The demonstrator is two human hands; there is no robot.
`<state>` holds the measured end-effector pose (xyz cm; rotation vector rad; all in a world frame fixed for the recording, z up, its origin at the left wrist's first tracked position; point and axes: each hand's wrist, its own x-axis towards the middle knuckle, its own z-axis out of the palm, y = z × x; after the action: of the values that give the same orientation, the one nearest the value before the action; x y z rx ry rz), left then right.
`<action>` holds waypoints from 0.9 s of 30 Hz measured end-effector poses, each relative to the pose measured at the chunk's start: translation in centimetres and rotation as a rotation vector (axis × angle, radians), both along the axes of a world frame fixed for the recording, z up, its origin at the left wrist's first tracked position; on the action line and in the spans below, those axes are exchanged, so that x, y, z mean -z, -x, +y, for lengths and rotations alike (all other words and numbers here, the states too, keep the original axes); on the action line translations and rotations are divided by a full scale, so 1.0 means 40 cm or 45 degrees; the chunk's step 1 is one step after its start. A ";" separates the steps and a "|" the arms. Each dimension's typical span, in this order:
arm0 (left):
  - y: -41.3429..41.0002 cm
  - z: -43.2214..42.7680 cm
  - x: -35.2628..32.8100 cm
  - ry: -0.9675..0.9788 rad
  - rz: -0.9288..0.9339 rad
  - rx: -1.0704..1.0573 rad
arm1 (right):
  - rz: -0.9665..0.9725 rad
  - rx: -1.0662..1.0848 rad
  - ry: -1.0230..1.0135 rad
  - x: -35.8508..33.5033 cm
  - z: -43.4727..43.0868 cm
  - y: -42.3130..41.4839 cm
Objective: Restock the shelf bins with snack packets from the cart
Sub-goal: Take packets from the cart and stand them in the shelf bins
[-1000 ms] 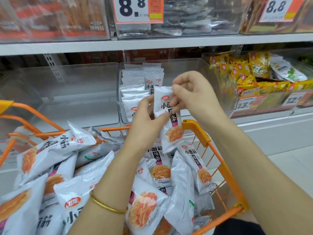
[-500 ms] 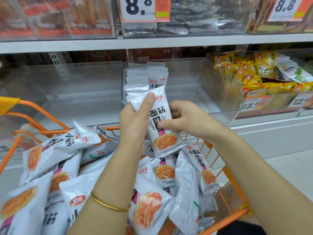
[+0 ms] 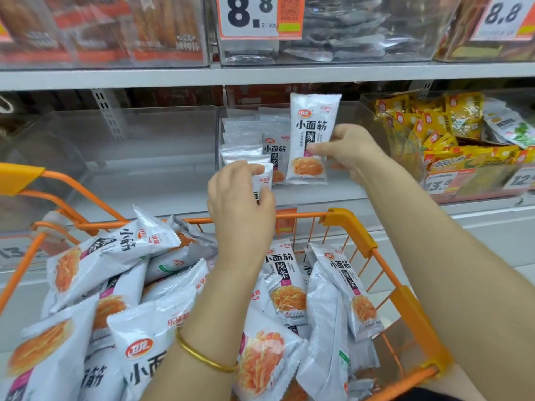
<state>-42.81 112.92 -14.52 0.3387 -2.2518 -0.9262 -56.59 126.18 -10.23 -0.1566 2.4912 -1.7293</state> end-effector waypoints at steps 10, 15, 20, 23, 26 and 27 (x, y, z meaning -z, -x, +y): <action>0.002 0.005 0.023 0.035 -0.211 0.074 | -0.101 0.006 -0.383 0.133 -0.151 0.150; 0.003 0.003 0.026 0.034 -0.199 0.071 | 0.001 0.061 -0.477 0.142 -0.173 0.157; 0.001 0.005 0.025 0.023 -0.184 0.071 | -0.042 0.035 -0.430 0.142 -0.151 0.150; 0.001 0.006 0.021 0.009 -0.162 0.070 | -0.056 0.025 -0.434 0.137 -0.127 0.145; -0.002 0.007 0.017 -0.001 -0.133 0.085 | -0.045 0.016 -0.470 0.123 -0.099 0.132; -0.003 0.008 0.016 -0.004 -0.123 0.093 | -0.033 0.021 -0.474 0.112 -0.090 0.122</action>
<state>-42.69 113.26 -15.16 0.3107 -2.3647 -0.9700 -61.49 122.57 -14.70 -0.0807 2.7428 -1.2308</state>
